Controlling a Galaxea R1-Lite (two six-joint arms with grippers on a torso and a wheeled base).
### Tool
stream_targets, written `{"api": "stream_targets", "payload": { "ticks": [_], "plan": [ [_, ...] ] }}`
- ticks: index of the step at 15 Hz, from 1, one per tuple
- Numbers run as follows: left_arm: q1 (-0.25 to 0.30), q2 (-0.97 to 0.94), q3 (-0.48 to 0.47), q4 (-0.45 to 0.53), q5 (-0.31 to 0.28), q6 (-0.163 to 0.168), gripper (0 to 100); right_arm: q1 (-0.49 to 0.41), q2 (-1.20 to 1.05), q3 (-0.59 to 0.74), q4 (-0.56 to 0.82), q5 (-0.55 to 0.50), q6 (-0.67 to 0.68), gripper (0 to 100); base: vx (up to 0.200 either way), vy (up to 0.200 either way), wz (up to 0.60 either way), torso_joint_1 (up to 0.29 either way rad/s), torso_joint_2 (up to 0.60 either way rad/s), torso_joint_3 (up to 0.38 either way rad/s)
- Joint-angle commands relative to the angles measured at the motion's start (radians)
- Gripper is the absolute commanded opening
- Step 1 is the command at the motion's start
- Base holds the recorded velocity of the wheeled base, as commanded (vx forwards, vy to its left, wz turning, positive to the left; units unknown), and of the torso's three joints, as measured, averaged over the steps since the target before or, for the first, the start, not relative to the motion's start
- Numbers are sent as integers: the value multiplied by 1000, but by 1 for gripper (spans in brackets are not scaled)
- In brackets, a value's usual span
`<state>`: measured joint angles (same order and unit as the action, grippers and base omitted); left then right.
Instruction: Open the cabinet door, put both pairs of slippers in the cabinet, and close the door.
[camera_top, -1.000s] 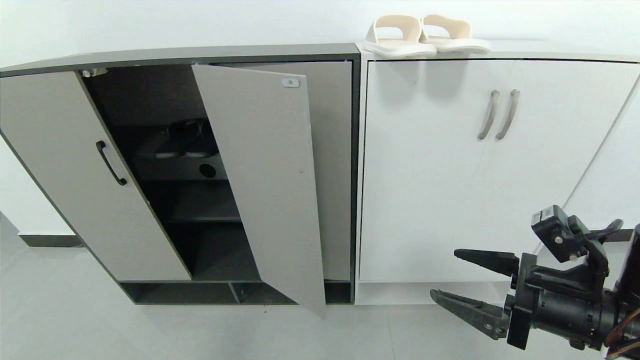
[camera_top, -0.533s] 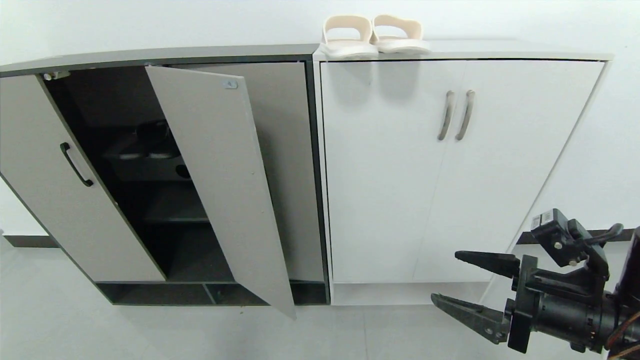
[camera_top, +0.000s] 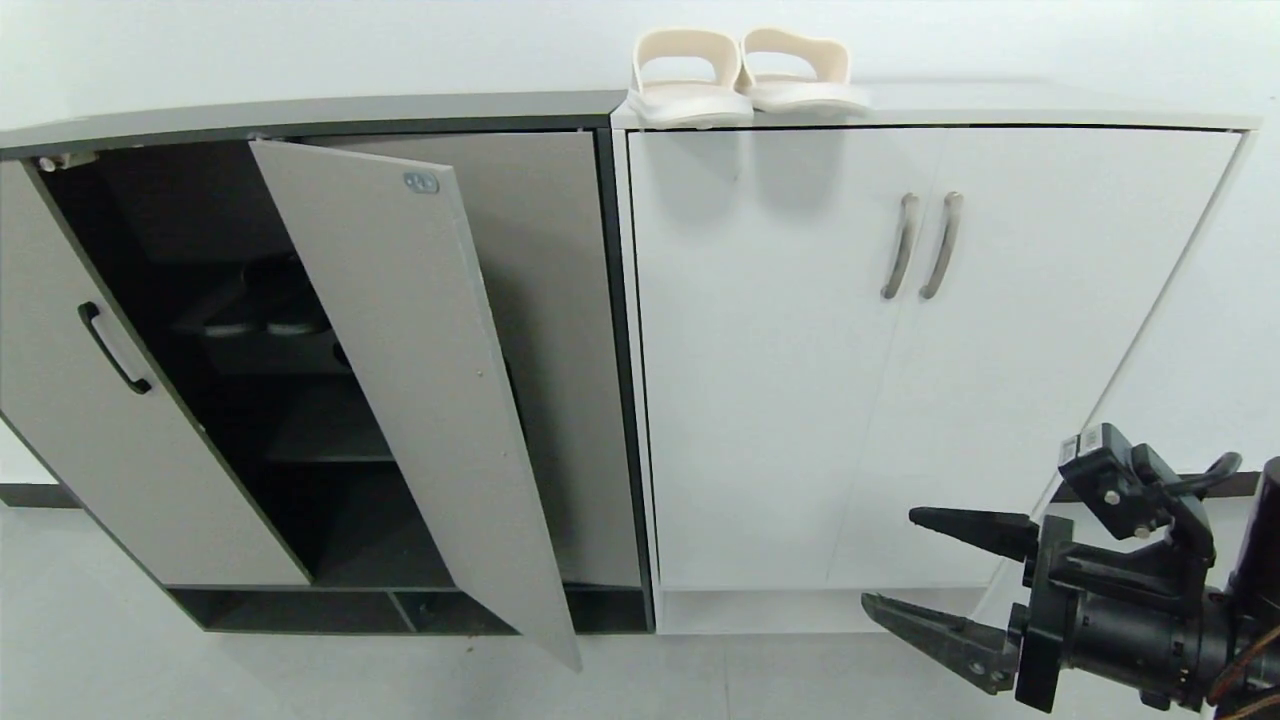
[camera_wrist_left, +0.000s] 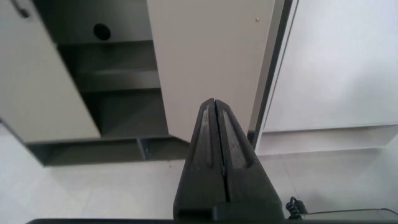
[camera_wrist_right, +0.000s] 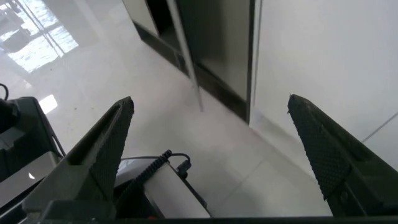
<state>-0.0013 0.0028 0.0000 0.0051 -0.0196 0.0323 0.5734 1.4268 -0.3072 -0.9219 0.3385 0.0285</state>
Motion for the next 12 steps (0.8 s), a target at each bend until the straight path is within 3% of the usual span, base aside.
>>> {"api": "stream_targets", "payload": {
  "ticks": [1, 5, 8, 12],
  "plan": [
    [1, 0, -2, -1, 0, 0, 0, 0, 3, 0, 0, 0, 1, 100, 200, 0, 0, 7, -7, 2],
    [0, 0, 0, -1, 0, 0, 0, -1, 3, 0, 0, 0, -16, 100, 200, 0, 0, 5, 4, 2],
    [1, 0, 0, -1, 0, 0, 0, -1, 0, 2, 0, -3, -21, 100, 0, 0, 0, 23, -99, -68],
    [0, 0, 0, -1, 0, -11, 0, -1, 3, 2, 0, -3, -21, 100, 0, 0, 0, 106, -303, -278]
  ]
}}
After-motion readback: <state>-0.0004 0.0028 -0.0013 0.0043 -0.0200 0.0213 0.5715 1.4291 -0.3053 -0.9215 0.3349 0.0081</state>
